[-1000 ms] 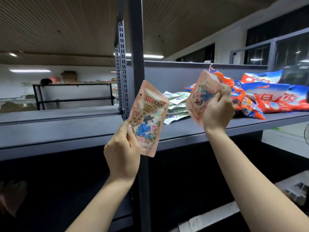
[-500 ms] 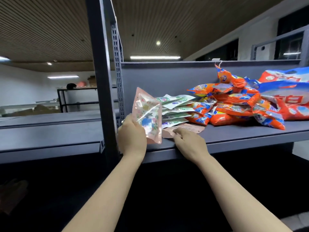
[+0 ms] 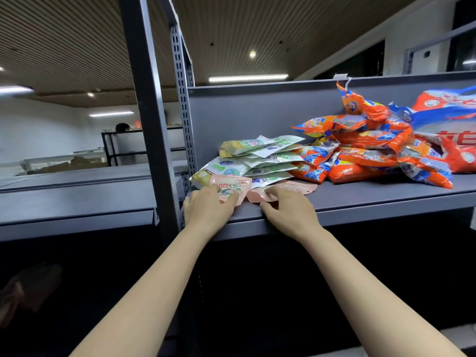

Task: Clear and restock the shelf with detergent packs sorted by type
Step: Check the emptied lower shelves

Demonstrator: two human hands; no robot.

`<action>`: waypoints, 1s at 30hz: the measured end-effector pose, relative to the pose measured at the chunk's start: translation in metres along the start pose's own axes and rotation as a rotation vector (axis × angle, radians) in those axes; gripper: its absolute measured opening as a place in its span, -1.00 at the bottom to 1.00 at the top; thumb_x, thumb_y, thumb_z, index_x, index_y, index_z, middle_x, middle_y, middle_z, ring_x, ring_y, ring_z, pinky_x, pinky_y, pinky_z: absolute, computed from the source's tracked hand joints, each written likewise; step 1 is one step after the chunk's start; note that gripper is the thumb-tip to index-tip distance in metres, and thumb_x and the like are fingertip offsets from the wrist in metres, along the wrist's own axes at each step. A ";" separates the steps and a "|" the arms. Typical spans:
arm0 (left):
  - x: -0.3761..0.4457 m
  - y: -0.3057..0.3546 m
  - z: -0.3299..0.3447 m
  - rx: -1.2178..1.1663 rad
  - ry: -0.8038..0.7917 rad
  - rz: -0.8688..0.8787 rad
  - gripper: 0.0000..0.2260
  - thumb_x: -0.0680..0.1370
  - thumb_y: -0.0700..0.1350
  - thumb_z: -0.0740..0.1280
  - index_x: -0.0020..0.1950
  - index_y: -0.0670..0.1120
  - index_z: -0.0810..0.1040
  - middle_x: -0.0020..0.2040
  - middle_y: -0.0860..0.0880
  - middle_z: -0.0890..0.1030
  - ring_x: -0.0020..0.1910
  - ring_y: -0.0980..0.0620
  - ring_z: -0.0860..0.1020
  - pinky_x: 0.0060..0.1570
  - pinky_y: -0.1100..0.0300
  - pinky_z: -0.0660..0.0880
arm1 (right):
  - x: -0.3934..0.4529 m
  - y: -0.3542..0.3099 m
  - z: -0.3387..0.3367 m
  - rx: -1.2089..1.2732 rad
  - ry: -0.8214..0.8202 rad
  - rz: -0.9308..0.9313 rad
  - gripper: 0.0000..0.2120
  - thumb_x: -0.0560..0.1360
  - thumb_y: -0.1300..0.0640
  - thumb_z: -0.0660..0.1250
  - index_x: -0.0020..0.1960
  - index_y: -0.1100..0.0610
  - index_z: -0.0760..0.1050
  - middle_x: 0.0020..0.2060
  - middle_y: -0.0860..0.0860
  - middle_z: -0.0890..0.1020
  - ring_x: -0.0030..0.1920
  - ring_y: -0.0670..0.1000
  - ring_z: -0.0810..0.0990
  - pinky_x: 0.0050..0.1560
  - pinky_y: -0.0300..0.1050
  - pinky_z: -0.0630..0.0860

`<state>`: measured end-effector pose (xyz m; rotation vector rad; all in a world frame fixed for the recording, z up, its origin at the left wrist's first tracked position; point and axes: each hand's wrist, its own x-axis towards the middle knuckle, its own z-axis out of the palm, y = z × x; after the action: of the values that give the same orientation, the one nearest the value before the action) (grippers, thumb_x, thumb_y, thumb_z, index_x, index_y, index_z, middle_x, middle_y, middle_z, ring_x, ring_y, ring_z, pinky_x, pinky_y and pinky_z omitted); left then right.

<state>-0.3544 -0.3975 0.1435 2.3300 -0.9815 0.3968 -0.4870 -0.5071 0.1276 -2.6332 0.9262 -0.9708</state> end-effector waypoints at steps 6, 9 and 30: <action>-0.018 0.004 -0.016 -0.028 0.013 0.063 -0.61 0.57 0.06 0.18 0.34 -0.07 0.40 0.32 -0.07 0.46 0.27 -0.11 0.40 0.19 0.02 0.30 | -0.003 -0.002 -0.007 0.076 -0.007 -0.030 -0.60 0.52 -0.01 0.24 0.32 0.10 0.43 0.25 0.05 0.55 0.25 0.08 0.47 0.21 -0.01 0.42; -0.037 0.007 -0.029 -0.085 0.053 0.106 -0.64 0.58 0.04 0.17 0.34 -0.05 0.40 0.32 -0.03 0.46 0.26 -0.08 0.41 0.17 0.04 0.33 | -0.014 -0.002 -0.012 0.086 -0.002 -0.041 -0.61 0.52 -0.02 0.24 0.31 0.07 0.44 0.26 0.02 0.54 0.26 0.05 0.46 0.23 -0.01 0.42; -0.180 -0.178 -0.096 0.083 0.281 -0.209 -0.84 0.53 0.00 0.27 0.04 0.02 0.59 -0.07 0.12 0.60 -0.13 0.03 0.52 0.07 0.07 0.43 | -0.130 -0.130 0.060 0.423 -0.170 -0.340 -0.77 0.42 -0.06 0.25 0.06 -0.10 0.51 -0.05 -0.23 0.60 0.05 -0.16 0.55 0.08 -0.10 0.49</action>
<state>-0.3536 -0.1381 0.0655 2.3393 -0.5925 0.6682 -0.4614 -0.3270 0.0622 -2.4883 0.2036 -0.8744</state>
